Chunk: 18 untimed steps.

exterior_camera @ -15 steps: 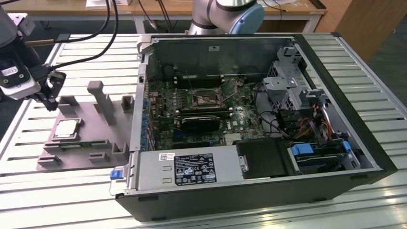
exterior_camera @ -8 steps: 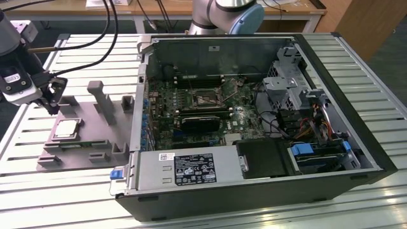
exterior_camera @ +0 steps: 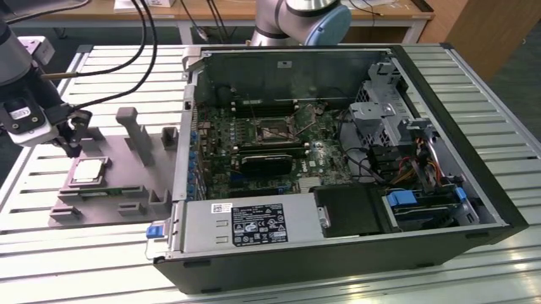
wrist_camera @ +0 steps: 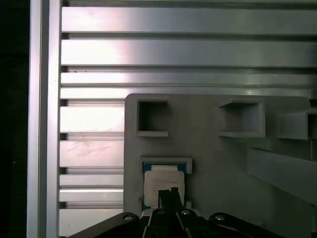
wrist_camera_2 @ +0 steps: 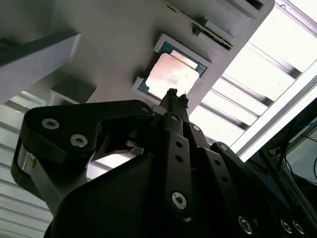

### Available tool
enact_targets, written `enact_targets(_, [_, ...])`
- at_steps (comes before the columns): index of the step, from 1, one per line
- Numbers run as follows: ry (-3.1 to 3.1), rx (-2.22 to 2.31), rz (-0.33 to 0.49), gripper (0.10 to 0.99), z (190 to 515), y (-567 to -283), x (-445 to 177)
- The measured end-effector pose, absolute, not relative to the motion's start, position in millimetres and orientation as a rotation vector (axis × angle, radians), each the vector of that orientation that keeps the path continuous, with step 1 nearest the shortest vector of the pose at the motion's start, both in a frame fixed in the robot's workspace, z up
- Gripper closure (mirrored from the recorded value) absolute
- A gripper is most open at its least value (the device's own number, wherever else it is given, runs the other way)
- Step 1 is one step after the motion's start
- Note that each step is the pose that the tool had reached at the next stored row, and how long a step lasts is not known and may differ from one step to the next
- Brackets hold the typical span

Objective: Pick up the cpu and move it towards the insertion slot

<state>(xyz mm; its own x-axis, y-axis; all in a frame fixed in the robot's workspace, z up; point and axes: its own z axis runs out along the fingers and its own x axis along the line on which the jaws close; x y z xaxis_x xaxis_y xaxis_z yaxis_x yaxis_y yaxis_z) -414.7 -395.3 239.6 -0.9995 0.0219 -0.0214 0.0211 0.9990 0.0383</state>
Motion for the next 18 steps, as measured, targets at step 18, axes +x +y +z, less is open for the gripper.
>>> enact_targets(18, [3.116, 0.085, 0.059, 0.984, 207, -398, -416])
